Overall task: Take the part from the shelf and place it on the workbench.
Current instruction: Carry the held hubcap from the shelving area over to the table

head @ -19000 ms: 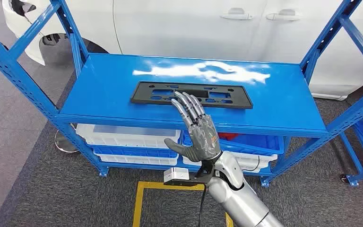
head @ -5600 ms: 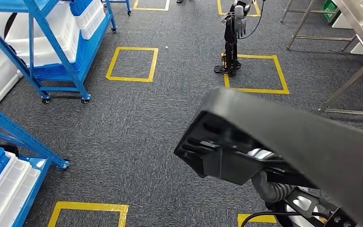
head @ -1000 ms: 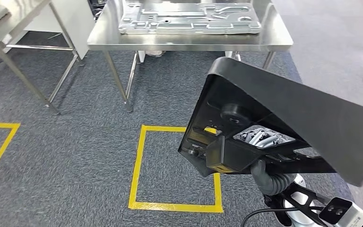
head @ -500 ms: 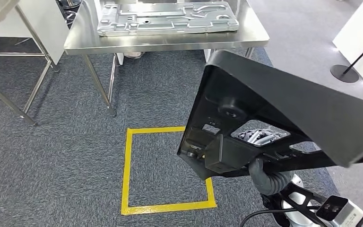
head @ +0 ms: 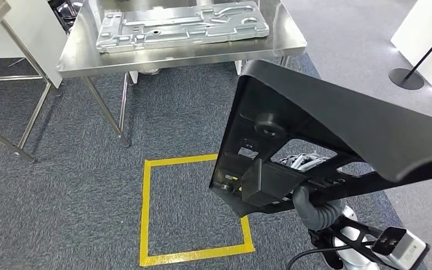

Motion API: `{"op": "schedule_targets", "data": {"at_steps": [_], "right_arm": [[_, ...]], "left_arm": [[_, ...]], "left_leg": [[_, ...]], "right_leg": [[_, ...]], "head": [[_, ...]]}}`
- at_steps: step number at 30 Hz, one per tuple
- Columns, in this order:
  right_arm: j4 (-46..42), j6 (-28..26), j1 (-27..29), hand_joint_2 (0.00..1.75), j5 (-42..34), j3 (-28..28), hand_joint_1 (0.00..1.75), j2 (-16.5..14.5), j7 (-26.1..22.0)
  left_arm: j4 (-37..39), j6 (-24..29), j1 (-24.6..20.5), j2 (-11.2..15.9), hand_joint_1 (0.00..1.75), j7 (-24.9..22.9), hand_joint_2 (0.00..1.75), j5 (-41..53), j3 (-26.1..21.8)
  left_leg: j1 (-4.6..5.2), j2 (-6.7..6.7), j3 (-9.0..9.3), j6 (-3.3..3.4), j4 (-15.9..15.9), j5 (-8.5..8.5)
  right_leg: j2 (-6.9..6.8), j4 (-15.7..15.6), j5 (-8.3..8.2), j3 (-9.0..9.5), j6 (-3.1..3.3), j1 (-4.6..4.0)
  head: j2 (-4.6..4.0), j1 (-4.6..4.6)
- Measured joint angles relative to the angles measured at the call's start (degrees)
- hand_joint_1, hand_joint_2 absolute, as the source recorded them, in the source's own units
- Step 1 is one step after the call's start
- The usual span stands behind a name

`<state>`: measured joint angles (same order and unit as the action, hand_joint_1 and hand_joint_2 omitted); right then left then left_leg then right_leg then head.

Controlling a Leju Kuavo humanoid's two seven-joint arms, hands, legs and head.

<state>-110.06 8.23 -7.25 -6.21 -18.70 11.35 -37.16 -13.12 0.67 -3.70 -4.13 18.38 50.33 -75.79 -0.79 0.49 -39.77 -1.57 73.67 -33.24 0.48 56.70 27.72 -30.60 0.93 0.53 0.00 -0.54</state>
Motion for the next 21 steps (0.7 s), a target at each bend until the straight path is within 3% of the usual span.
{"op": "schedule_targets", "data": {"at_steps": [2,4,7,9,11,13,14,15,16,18,19,20,21], "right_arm": [[0.4,-0.1,0.0,1.75,-0.1,0.0,1.75,-0.2,1.1],[0.8,-0.4,-0.1,1.75,0.0,0.0,1.75,-0.4,2.1],[1.3,-1.4,-0.6,1.75,0.7,-0.2,1.75,-0.9,4.0],[1.7,-2.1,-1.2,1.75,1.5,-0.4,1.75,-1.1,5.7],[2.1,-3.0,-1.9,1.75,1.9,-0.8,1.75,-1.2,7.7],[2.6,-4.2,-2.3,1.75,2.1,-1.2,1.75,-1.3,9.7],[2.9,-4.7,-2.3,1.75,2.1,-1.4,1.75,-1.3,10.3],[3.1,-5.1,-2.3,1.75,2.1,-1.5,1.75,-1.4,10.8],[3.3,-5.3,-2.4,1.75,2.0,-1.6,1.75,-1.5,11.1],[3.4,-5.5,-2.6,1.75,1.9,-1.8,1.75,-1.6,11.7],[3.5,-5.5,-2.8,1.75,1.8,-2.0,1.75,-1.6,11.9],[3.5,-5.8,-3.0,1.75,2.0,-2.1,1.75,-1.6,12.2],[3.5,-6.2,-3.1,1.75,2.3,-2.3,1.75,-1.7,12.3]], "left_arm": [[0.0,0.0,0.2,0.1,0.00,0.1,1.75,0.0,0.0],[0.0,0.1,0.2,0.2,0.00,0.2,1.75,-0.1,0.0],[0.0,0.3,0.1,0.3,0.00,0.2,1.75,-0.2,0.0],[0.0,0.4,0.1,0.2,0.00,0.2,1.75,-0.2,0.0],[0.0,0.4,0.0,0.2,0.00,0.3,1.75,-0.3,0.0],[0.0,0.4,0.0,0.2,0.00,0.3,1.75,-0.4,-0.1],[0.0,0.4,0.0,0.2,0.00,0.3,1.75,-0.5,-0.1],[0.0,0.4,0.0,0.2,0.00,0.3,1.75,-0.5,-0.1],[0.0,0.4,0.1,0.2,0.00,0.3,1.75,-0.5,-0.1],[0.0,0.4,0.2,0.1,0.00,0.3,1.75,-0.5,-0.1],[0.0,0.4,0.1,0.0,0.00,0.3,1.75,-0.5,-0.2],[0.0,0.4,0.0,0.0,0.00,0.3,1.75,-0.5,-0.2],[0.0,0.4,0.0,0.0,0.00,0.2,1.75,-0.5,-0.2]], "left_leg": [[0.06,-0.05,1.53,0.48,-6.5,5.47],[0.38,-0.14,3.94,1.26,-13.0,8.58],[0.67,-0.16,5.30,2.25,-15.5,7.94],[0.43,-0.26,6.30,2.80,-16.3,7.67],[0.25,-0.29,7.38,3.30,-16.8,7.21],[0.25,-0.32,8.12,3.52,-16.8,6.47],[0.25,-0.38,8.55,3.48,-16.8,6.07],[0.24,-0.45,9.06,3.39,-16.8,5.63],[0.23,-0.52,9.72,3.25,-16.8,5.15],[0.24,-0.56,11.05,2.81,-16.8,4.04],[0.28,-0.54,11.44,2.52,-16.8,3.58],[0.31,-0.48,11.58,2.17,-16.8,3.21],[0.35,-0.40,11.67,1.81,-16.8,3.07]], "right_leg": [[0.25,0.0,1.08,1.41,-0.17,-0.07],[0.39,0.0,2.02,2.40,-0.65,-0.23],[0.53,0.3,2.12,2.73,-1.74,-0.23],[0.32,2.5,1.87,1.96,-2.33,-0.13],[0.10,8.2,3.35,-1.52,-2.76,0.05],[0.06,15.0,6.03,-6.67,-3.16,0.24],[0.02,16.7,6.55,-8.57,-3.33,0.36],[-0.04,16.6,5.95,-9.54,-3.43,0.44],[-0.13,14.4,4.03,-9.43,-3.46,0.51],[-0.49,6.8,-1.61,-7.42,-3.16,0.53],[-0.67,3.6,-3.35,-6.61,-2.80,0.35],[-0.80,1.8,-4.36,-6.24,-2.35,0.14],[-0.81,1.3,-4.32,-6.26,-1.93,-0.04]], "head": [[-0.01,0.04],[-0.01,0.10],[0.00,0.16],[0.00,0.12],[-0.01,0.05],[-0.01,0.03],[0.00,0.04],[0.00,0.02],[0.00,0.01],[-0.01,0.01],[-0.01,0.08],[-0.01,0.17],[-0.01,0.27]]}}
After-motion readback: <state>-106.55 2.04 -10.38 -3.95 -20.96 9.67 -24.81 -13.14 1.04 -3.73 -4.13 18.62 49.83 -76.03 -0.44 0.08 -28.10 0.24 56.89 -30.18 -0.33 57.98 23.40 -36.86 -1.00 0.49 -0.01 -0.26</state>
